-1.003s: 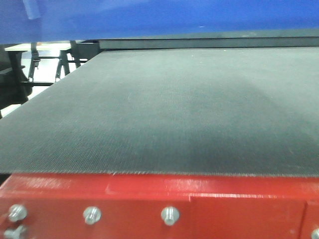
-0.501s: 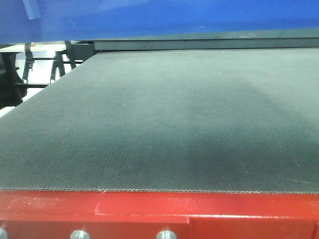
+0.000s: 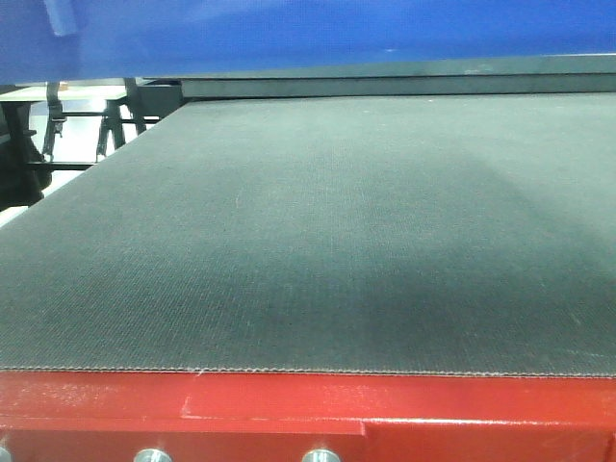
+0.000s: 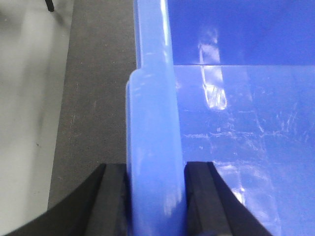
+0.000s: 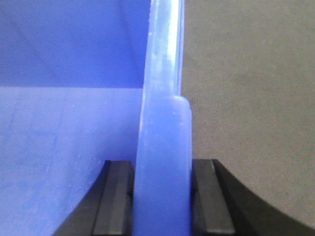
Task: Move blue bin to conveyor side
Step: 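Lower the held blue bin onto the black conveyor belt with both grippers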
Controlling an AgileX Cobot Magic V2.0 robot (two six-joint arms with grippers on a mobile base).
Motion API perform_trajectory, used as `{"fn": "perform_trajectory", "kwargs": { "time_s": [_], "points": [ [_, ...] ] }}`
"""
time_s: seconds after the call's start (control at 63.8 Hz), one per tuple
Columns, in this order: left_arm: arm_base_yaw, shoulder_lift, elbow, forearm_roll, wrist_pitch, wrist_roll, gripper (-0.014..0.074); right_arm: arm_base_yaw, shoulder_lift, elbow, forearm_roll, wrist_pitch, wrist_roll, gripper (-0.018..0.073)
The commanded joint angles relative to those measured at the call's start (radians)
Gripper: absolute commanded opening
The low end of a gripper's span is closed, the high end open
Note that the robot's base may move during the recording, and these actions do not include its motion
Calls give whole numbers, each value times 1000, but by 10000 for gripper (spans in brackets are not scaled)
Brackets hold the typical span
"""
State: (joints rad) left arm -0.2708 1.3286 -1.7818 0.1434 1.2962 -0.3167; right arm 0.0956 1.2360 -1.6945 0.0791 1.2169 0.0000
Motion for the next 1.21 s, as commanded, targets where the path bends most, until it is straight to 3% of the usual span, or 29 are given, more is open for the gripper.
{"fn": "perform_trajectory", "kwargs": {
  "time_s": [0.0, 0.36, 0.517, 0.815, 1.003, 1.191],
  "points": [
    [-8, -19, -12, 21, -75, 3, -18, -3, -21, -15, -13, -101, -9, -89],
    [-8, -11, -10, 25, -75, 3, -18, -3, -6, -15, -13, -120, -9, -89],
    [-8, 19, 26, 71, -106, 3, -18, -3, 44, -4, -13, -155, -9, -89],
    [-8, 117, 116, 79, -338, -2, -18, -3, 92, 191, -13, -416, -9, -89],
    [-8, 218, 127, 79, -398, -25, -18, -3, 135, 325, -13, -615, -9, -89],
    [-8, 301, 127, 79, -458, -31, -18, -3, 223, 336, -13, -728, -9, -89]
  ]
}}
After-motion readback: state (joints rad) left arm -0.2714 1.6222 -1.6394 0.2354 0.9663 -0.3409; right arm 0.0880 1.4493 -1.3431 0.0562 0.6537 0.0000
